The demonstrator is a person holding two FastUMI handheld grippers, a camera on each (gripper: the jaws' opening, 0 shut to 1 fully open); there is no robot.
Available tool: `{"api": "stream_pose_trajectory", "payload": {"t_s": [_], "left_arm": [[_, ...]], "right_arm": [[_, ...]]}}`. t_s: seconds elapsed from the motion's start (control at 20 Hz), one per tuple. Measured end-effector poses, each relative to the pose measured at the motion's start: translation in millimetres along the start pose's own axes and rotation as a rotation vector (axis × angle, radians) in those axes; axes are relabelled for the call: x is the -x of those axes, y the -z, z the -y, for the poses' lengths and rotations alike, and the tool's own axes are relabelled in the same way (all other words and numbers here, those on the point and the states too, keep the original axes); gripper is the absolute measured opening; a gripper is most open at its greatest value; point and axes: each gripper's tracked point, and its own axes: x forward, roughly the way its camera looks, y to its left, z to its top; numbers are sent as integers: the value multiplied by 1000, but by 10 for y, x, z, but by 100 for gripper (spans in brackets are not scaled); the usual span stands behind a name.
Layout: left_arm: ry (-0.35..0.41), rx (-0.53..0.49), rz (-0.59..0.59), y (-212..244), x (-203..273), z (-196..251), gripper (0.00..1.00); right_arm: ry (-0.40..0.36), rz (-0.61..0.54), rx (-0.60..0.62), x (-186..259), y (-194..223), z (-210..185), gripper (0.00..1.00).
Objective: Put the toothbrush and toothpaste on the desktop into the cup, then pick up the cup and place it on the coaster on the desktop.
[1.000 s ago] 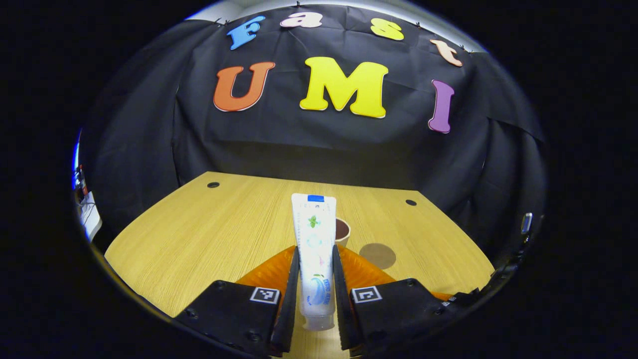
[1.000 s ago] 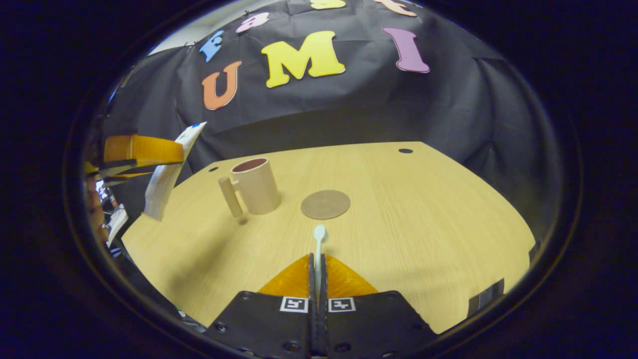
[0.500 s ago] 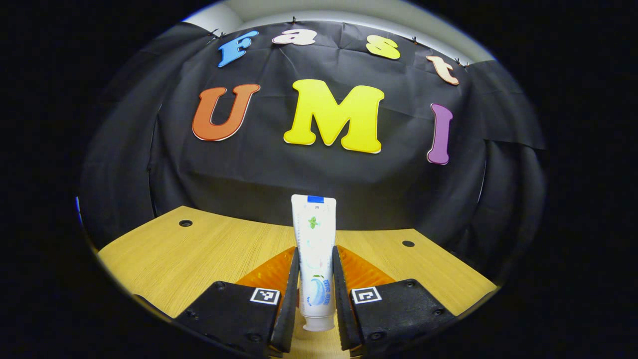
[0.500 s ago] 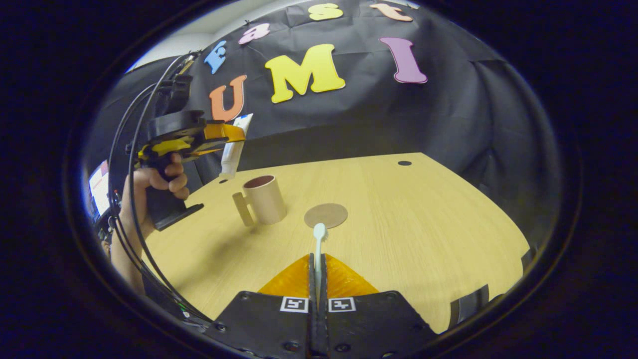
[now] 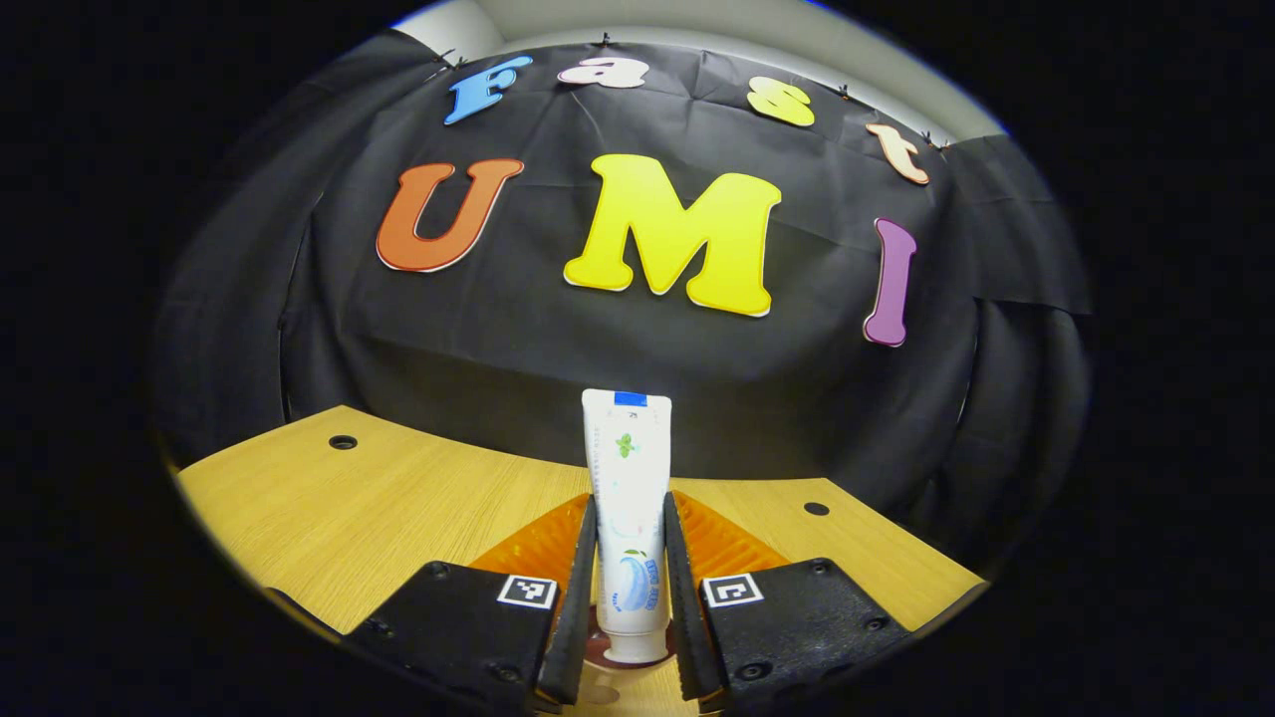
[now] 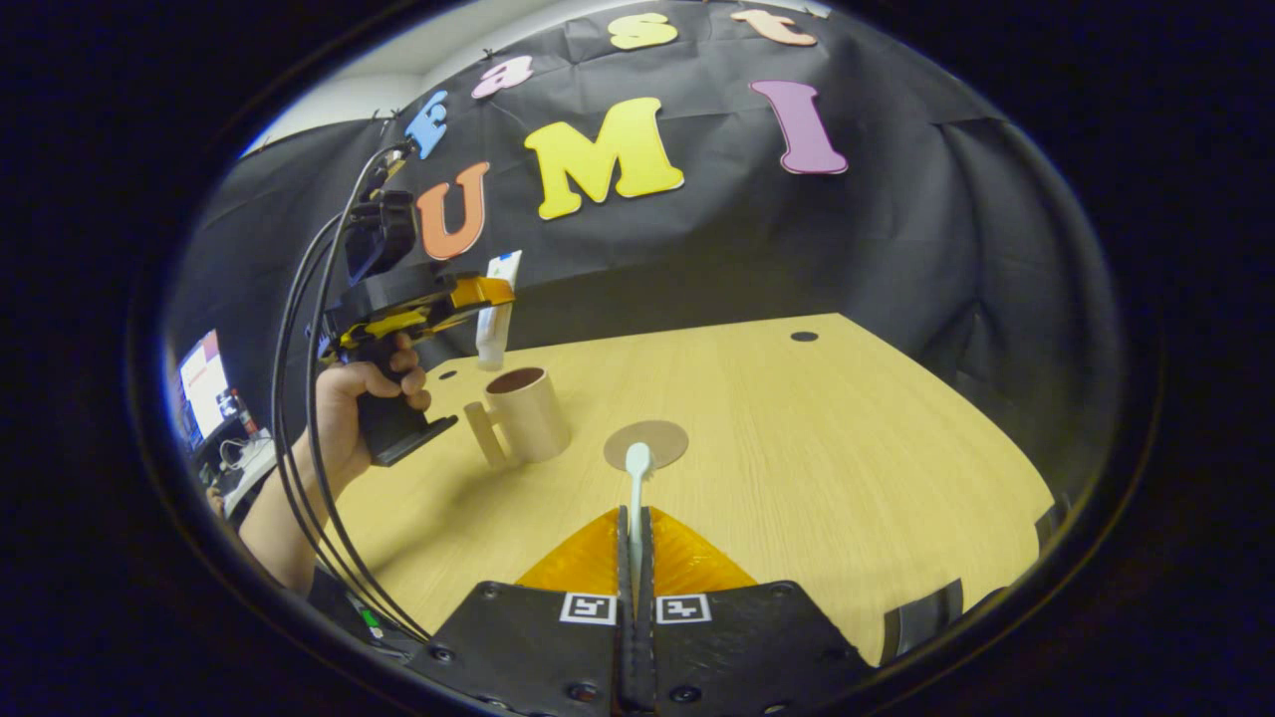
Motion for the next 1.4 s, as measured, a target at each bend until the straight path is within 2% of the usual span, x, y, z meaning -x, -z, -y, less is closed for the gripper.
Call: {"api": "stream_pose_trajectory", "payload": {"t_s": [0.15, 0.6, 0.65, 0.7, 0.8, 0.9, 1.1, 1.3, 1.4], "left_arm": [[-8, -5, -8, 29, -15, -17, 43], [-18, 10, -29, 74, 68, -93, 45], [-18, 5, -23, 46, 91, -101, 62], [-28, 0, -20, 13, 102, -120, 58], [-23, -5, -24, 43, 162, -117, 72], [-43, -12, -11, 2, 215, -180, 100], [-76, -20, 24, -126, 432, -306, 98], [-108, -31, 52, -186, 761, -526, 98], [-132, -39, 62, -162, 918, -682, 98]], "right_arm": [[6, 4, -5, -12, -21, 14, 0], [-1, 11, 12, 12, -7, -60, 0], [-1, 11, 17, 21, 3, -66, 0], [-4, 13, 20, 20, -6, -76, 0], [-10, 20, 27, 34, -32, -115, 0], [-16, 38, 46, 47, -108, -150, 0], [-55, 106, 106, 12, -444, -316, 0], [-137, 244, 180, -153, -982, -729, 0], [-199, 299, 180, -321, -1200, -1020, 0]]}}
